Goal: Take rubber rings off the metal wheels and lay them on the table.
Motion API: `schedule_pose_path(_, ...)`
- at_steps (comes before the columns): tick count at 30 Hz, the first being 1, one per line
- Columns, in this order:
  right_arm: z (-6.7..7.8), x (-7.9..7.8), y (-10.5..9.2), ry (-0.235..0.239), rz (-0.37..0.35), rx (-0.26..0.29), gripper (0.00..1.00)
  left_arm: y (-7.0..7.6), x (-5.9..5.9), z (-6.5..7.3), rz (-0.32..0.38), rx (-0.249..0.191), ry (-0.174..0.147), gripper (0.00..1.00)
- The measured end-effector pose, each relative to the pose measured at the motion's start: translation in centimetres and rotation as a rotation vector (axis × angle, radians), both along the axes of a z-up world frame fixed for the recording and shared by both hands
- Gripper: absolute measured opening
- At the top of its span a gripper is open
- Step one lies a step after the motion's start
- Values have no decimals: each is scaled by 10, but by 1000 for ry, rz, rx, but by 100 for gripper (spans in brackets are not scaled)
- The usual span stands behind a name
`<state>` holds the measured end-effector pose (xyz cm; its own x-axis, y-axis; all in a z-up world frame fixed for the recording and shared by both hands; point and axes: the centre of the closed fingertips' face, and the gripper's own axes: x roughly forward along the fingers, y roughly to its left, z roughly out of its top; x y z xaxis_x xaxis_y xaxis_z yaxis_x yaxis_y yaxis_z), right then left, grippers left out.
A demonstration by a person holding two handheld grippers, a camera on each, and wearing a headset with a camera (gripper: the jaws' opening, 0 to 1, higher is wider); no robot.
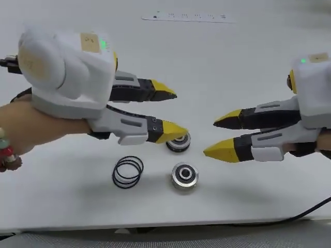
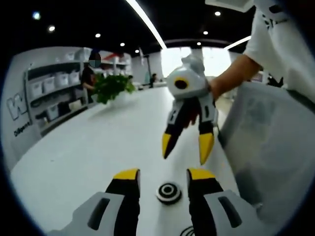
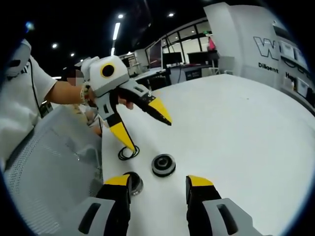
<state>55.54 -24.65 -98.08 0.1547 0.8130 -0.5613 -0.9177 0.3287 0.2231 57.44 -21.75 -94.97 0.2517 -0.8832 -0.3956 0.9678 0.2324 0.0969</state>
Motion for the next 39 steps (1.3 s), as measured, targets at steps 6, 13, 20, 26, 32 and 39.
schedule_pose_path(6,-8,1,5,8,14,-10,42,-5,0,-17,-12,27,23,33)
schedule_pose_path(13,-14,0,12,4,47,-32,41,-9,-3,-35,-35,71,29,29)
schedule_pose_path(20,-16,0,18,1,66,-41,40,-9,0,-46,-12,85,58,23)
schedule_pose_path(26,-19,2,21,4,71,-43,38,-6,-1,-50,-17,106,59,21)
schedule_pose_path(32,-25,3,24,0,88,-60,37,-6,-2,-51,-8,85,98,17)
schedule_pose_path(39,-33,3,26,5,96,-77,36,-4,-1,-51,-5,86,89,14)
